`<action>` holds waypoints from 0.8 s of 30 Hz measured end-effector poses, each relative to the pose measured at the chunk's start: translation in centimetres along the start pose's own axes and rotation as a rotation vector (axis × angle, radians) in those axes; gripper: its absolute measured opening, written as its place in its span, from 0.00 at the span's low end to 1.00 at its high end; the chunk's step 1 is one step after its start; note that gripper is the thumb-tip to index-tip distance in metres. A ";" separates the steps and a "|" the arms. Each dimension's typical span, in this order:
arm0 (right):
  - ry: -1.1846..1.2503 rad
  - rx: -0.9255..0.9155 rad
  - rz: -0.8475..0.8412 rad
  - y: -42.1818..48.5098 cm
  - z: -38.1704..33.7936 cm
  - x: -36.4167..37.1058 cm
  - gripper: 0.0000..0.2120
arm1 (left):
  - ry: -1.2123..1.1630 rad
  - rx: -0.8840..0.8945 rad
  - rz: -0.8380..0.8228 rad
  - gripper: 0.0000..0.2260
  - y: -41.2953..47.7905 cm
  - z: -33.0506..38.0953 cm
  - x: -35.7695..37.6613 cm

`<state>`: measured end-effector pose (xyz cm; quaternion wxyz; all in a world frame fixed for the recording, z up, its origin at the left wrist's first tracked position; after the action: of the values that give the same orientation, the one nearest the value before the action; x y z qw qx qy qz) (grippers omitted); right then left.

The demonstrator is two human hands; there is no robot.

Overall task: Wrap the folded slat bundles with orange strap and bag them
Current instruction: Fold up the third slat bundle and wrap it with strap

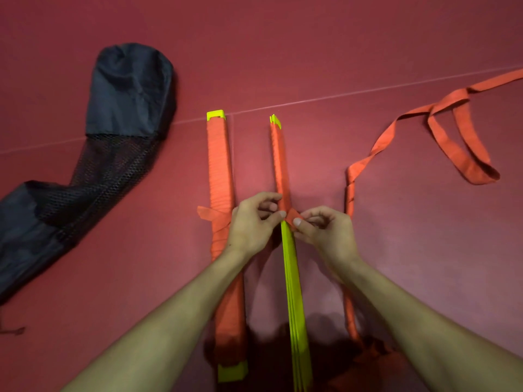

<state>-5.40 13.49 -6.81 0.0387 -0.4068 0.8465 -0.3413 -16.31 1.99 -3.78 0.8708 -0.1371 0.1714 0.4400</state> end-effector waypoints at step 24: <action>-0.494 -0.070 0.265 -2.0 -0.6 -1.0 0.08 | 0.355 0.130 -0.025 0.14 -1.6 0.5 0.8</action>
<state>-3.64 13.68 -5.34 0.2743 -0.3647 0.8683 -0.1944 -14.44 1.88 -3.52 0.8392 -0.1579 0.3488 0.3861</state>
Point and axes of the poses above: each hand's wrist, its own y-axis towards the middle knuckle, its own x-axis out of the palm, z = x × y, the point moved 9 cm from there along y, towards the middle knuckle, and after that the axes turned 12 degrees about x, right-handed, at the moved point
